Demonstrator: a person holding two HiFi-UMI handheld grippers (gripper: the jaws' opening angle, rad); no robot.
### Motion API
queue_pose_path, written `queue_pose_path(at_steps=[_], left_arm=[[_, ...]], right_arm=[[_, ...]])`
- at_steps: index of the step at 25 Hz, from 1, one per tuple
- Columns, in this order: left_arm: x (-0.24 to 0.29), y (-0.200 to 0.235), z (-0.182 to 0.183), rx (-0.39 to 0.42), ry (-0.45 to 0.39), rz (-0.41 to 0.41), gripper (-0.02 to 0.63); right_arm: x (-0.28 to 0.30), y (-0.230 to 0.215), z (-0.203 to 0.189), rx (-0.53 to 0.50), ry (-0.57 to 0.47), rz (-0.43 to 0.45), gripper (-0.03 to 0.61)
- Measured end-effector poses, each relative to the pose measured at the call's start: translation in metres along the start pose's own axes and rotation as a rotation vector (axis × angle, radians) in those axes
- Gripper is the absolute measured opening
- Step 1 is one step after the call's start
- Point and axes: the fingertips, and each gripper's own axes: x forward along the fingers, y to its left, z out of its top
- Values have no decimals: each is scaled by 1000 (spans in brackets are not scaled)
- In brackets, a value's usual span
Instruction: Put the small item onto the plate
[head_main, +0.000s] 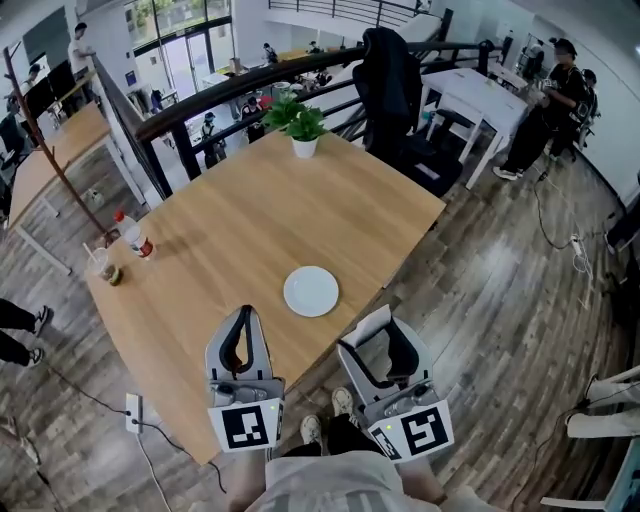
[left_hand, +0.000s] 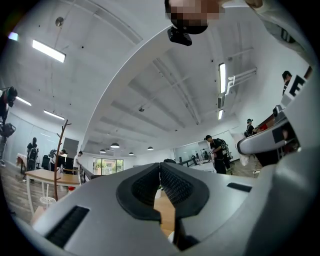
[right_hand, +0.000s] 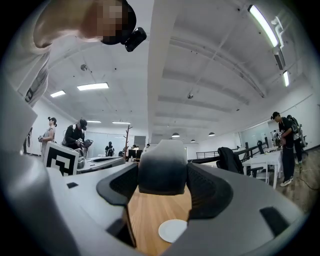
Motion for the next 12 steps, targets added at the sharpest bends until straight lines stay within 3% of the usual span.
queue_pose_path(at_steps=[6,12], left_arm=[[35,5,-8,-4,36,38,9],[68,4,1,2,14,93,9]], right_arm=[[50,-16,1,46,-12,84,310],[76,-37,17,2,-43,164,310]])
